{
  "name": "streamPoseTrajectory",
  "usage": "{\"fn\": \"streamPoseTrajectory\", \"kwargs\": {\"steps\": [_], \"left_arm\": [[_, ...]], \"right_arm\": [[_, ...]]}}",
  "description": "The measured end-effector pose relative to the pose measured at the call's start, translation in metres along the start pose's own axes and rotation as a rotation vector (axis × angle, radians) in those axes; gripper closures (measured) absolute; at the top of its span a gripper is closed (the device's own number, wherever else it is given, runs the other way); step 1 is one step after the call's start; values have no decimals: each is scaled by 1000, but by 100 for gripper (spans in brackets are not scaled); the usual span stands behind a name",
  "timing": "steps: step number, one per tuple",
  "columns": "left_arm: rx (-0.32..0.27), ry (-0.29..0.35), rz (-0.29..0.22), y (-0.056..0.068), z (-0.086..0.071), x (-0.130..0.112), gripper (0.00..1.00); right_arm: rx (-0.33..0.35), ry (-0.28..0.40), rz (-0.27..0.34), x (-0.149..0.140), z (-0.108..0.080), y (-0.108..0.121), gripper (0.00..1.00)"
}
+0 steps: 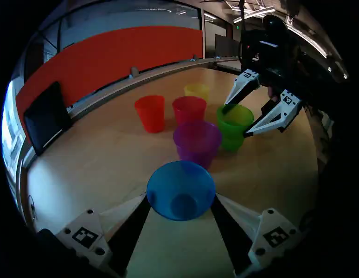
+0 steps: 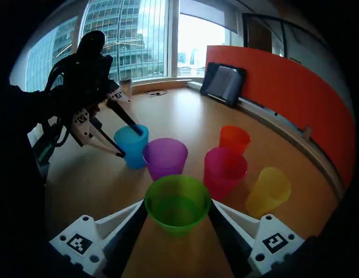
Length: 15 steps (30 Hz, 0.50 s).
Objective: Pour water
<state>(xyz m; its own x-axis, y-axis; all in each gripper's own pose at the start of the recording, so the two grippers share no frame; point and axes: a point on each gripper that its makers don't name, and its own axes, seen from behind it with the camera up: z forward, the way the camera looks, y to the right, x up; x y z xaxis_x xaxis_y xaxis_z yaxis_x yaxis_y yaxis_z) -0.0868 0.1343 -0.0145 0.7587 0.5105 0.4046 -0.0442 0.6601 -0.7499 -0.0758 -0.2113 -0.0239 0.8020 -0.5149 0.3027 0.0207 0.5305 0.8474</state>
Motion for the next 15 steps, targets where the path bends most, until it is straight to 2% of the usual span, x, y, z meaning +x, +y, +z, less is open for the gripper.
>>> {"fn": "streamPoseTrajectory", "kwargs": {"steps": [15], "left_arm": [[-2,-5,-24,-1,-5,-6,9]], "right_arm": [[-7,-1,-1,-3,4,-2,8]]}}
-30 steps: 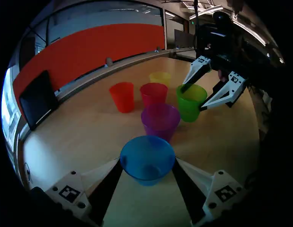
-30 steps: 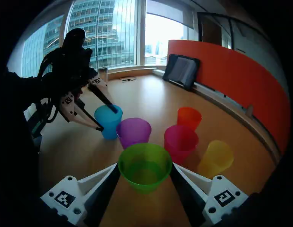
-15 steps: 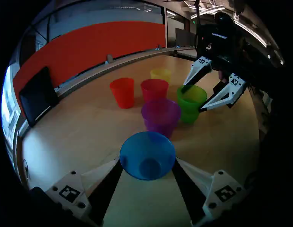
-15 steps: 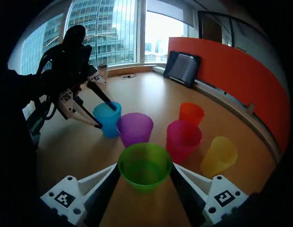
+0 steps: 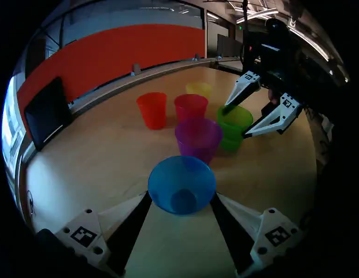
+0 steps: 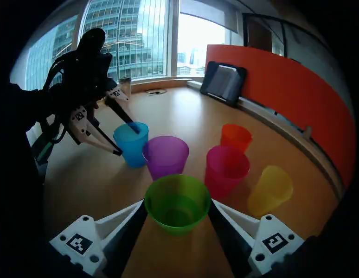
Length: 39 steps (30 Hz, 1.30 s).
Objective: Pour water
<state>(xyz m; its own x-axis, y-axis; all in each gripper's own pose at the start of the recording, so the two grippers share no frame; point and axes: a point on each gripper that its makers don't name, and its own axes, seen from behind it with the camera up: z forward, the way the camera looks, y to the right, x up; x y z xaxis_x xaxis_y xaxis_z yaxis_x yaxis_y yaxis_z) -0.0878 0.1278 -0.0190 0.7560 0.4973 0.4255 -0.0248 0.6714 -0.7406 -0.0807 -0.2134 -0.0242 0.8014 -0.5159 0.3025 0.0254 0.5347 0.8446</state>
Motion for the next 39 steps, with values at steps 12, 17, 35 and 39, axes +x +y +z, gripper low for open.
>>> {"fn": "streamPoseTrajectory", "kwargs": {"steps": [12,17,35,39], "left_arm": [[-5,14,-33,2,-9,-1,9],[-2,13,-51,4,-13,-6,7],[98,48,-133,-11,-51,-17,7],[134,69,-155,-14,-58,-20,7]], "right_arm": [[-22,-8,8,-7,-2,3,1],[-45,-8,12,-10,-7,4,0],[-177,78,88,-17,-61,20,0],[-215,106,109,-17,-74,25,0]]}}
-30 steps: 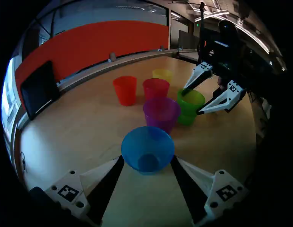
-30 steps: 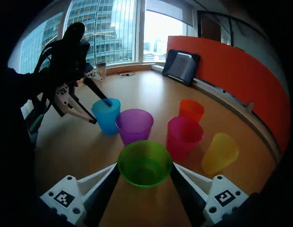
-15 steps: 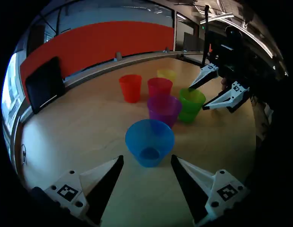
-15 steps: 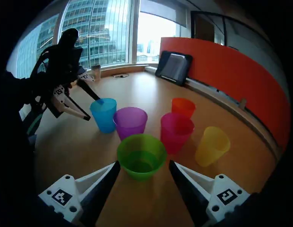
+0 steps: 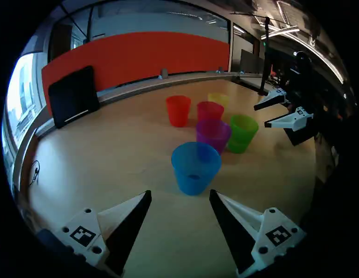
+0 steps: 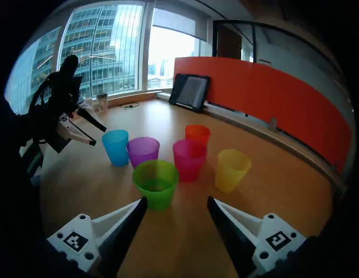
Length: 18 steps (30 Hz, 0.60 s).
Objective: Pour water
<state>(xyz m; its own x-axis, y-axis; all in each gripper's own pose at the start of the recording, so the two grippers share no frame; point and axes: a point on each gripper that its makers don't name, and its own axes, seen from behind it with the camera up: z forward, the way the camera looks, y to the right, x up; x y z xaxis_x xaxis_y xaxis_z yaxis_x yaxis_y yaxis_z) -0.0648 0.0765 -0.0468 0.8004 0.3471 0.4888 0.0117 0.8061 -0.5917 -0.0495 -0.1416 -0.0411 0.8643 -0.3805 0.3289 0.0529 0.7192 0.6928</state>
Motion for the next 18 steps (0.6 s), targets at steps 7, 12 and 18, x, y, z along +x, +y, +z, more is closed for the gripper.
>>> {"fn": "streamPoseTrajectory", "kwargs": {"steps": [7,12,18], "left_arm": [[60,49,-26,-9,-18,-1,7],[97,109,-64,-19,-29,5,7],[169,225,-98,-36,-46,27,7]], "right_arm": [[-69,54,40,6,-20,9,0],[-124,104,67,16,-33,16,0],[-198,174,97,32,-45,28,0]]}}
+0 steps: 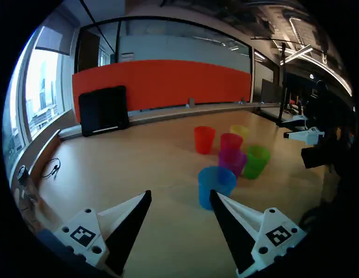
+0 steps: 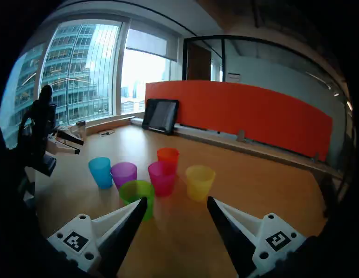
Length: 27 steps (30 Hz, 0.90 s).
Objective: Pour water
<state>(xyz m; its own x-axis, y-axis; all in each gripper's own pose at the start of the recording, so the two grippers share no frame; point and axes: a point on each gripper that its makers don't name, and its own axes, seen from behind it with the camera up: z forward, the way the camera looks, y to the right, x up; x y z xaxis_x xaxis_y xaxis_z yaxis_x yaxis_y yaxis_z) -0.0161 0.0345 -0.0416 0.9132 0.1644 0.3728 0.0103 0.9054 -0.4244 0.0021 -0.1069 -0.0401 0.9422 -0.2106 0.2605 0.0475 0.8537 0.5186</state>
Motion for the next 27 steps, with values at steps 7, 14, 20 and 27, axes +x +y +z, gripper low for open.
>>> {"fn": "streamPoseTrajectory", "kwargs": {"steps": [7,14,20,27], "left_arm": [[98,126,-7,-14,-9,31,7],[182,231,-43,-25,-16,52,7],[276,312,-56,-38,-26,68,7],[339,391,-66,-43,-33,84,7]], "right_arm": [[-107,79,21,15,-5,18,0],[-212,161,43,28,-9,35,0],[-299,239,71,44,-17,49,0],[-391,335,104,61,-31,63,0]]}}
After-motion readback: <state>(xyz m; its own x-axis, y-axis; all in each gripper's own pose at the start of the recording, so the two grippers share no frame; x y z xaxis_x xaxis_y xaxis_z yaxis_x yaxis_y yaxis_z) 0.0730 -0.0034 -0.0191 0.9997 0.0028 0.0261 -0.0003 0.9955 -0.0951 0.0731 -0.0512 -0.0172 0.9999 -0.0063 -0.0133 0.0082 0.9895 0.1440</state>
